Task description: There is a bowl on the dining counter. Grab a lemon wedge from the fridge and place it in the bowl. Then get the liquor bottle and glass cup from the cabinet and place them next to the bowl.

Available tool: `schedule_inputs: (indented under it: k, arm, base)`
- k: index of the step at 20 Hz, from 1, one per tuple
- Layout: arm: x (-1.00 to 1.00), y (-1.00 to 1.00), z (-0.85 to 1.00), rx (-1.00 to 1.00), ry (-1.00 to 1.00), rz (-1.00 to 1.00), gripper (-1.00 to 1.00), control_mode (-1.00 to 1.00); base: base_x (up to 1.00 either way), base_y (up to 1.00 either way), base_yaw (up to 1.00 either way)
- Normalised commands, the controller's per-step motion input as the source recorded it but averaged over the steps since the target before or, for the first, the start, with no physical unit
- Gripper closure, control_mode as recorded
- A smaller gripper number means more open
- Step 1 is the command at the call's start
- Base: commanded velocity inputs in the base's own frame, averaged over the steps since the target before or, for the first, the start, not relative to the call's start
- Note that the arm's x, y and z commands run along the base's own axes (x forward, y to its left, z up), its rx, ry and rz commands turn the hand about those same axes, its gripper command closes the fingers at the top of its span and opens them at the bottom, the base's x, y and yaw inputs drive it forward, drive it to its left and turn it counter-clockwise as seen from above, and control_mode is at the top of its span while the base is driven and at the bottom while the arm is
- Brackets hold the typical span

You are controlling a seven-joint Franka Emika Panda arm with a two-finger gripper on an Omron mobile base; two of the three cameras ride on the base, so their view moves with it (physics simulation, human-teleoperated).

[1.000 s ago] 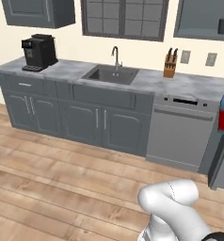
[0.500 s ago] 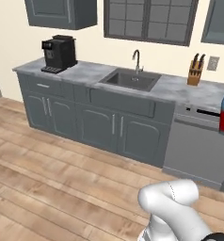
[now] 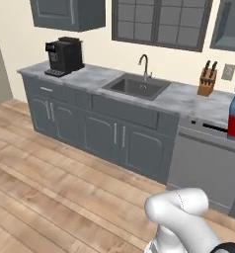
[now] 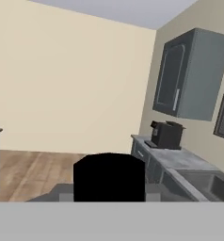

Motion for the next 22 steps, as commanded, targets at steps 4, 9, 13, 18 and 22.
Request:
schedule_inputs:
  k: [4, 9, 13, 18, 22]
  arm:
    - [0.0, 0.0, 0.0, 0.0, 0.0, 0.0, 1.0, 1.0]
    - [0.0, 0.0, 0.0, 0.0, 0.0, 0.0, 1.0, 1.0]
    - [0.0, 0.0, 0.0, 0.0, 0.0, 0.0, 1.0, 1.0]
    - [0.0, 0.0, 0.0, 0.0, 0.0, 0.0, 1.0, 1.0]
    - [0.0, 0.0, 0.0, 0.0, 0.0, 0.0, 1.0, 1.0]
  base:
    - [-1.0, -0.78, 0.04]
    - [-1.0, -0.61, 0.0]
    - [-1.0, -0.27, 0.0]
    - [-1.0, 0.13, 0.05]
    - [-1.0, 0.29, 0.07]
